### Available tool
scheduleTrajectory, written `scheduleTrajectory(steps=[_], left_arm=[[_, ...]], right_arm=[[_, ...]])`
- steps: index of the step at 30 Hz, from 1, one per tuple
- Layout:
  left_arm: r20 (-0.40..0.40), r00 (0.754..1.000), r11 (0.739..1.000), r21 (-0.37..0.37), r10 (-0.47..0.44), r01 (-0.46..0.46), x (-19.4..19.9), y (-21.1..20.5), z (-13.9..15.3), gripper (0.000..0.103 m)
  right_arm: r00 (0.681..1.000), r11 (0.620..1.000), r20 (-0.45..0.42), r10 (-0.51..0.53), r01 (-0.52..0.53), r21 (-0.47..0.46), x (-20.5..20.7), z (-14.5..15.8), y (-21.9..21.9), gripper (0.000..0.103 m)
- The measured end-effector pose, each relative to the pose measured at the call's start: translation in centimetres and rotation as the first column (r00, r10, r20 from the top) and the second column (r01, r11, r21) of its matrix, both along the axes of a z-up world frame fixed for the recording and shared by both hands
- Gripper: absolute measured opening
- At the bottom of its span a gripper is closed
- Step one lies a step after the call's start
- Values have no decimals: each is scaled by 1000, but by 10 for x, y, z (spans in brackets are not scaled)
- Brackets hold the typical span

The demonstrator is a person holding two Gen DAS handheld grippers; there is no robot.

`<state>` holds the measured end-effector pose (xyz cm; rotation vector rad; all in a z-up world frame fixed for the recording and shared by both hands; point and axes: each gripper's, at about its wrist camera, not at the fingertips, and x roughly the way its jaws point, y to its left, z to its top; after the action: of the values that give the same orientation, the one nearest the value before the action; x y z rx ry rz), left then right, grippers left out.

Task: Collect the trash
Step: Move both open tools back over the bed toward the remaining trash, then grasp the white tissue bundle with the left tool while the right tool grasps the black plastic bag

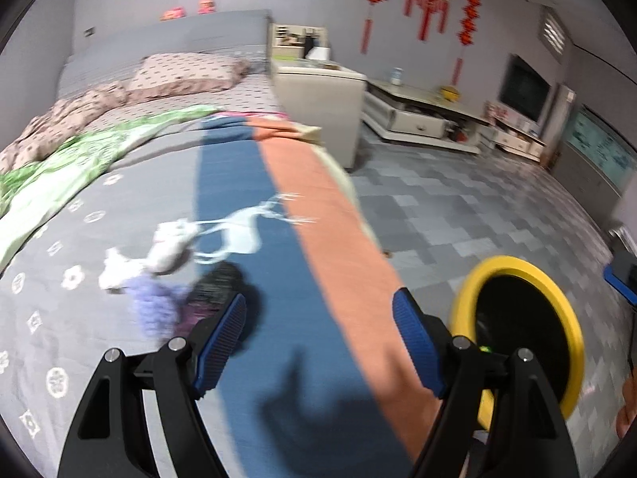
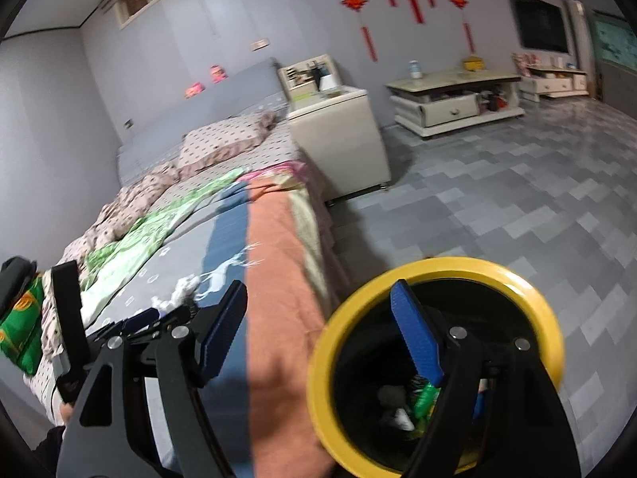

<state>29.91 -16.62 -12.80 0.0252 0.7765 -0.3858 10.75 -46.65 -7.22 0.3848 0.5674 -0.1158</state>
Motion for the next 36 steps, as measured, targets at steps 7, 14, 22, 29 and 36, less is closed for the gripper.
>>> scheduleTrajectory(steps=[7, 14, 22, 29, 36], left_arm=[[-4, 986, 986, 1, 165, -165, 41, 78, 0, 73], [-20, 954, 953, 49, 299, -298, 88, 144, -11, 73], [-90, 919, 923, 61, 383, -379, 128, 189, -43, 73], [-149, 904, 916, 56, 401, -397, 158, 195, -77, 73], [-194, 911, 931, 35, 364, -364, 173, 183, -98, 72]], right_arm=[[992, 992, -25, 125, -125, -2, 49, -5, 63, 71], [969, 972, -80, 236, -236, 9, 108, -28, 126, 71], [939, 951, -150, 308, -307, 30, 171, -65, 181, 71], [916, 942, -225, 333, -332, 40, 213, -105, 208, 71], [889, 927, -267, 373, -371, 61, 232, -130, 219, 70]])
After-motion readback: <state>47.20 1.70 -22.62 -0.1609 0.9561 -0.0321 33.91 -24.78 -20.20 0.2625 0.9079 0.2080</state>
